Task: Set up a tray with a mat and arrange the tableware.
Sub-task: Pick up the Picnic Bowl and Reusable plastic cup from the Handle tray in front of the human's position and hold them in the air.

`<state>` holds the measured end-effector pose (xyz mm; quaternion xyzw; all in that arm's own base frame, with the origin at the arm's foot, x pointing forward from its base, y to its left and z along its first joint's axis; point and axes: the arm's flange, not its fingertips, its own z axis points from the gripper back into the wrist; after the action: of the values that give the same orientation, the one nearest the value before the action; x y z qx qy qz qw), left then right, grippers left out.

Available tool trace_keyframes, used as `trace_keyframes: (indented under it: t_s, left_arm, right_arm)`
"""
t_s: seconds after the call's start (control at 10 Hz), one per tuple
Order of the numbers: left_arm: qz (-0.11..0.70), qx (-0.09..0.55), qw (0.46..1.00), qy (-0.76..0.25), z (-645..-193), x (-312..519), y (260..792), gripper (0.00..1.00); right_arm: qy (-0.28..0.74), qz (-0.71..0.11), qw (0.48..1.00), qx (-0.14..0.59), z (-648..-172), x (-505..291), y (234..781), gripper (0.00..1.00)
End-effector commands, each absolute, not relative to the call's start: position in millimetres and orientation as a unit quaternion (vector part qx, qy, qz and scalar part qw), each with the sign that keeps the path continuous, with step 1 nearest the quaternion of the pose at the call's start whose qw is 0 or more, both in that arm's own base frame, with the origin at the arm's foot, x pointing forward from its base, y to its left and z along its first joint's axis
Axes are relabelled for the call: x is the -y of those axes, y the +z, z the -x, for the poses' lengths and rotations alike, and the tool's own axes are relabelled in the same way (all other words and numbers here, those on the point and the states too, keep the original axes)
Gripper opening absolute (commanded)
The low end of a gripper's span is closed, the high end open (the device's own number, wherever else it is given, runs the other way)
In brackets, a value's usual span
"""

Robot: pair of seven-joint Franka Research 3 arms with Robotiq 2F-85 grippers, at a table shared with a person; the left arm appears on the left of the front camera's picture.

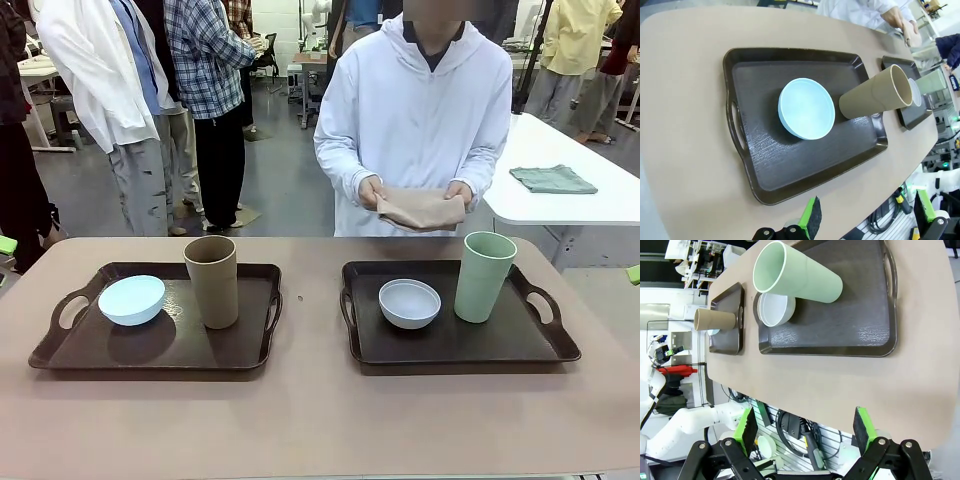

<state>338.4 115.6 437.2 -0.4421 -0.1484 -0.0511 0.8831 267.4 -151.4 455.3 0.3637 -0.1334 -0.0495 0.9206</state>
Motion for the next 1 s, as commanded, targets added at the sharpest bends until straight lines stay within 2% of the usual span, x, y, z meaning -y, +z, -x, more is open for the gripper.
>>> trace_keyframes:
  t_s: [0.0,0.9]
  left_arm:
    - [0.45,0.154,0.878,-0.053,-339.5,-116.8,437.3,1.0]
    - [0.45,0.154,0.878,-0.053,-339.5,-116.8,437.3,1.0]
  right_arm:
    - [-0.044,-0.373,0.916,0.137,-269.1,152.9,454.0,1.0]
    - [-0.044,-0.373,0.916,0.137,-269.1,152.9,454.0,1.0]
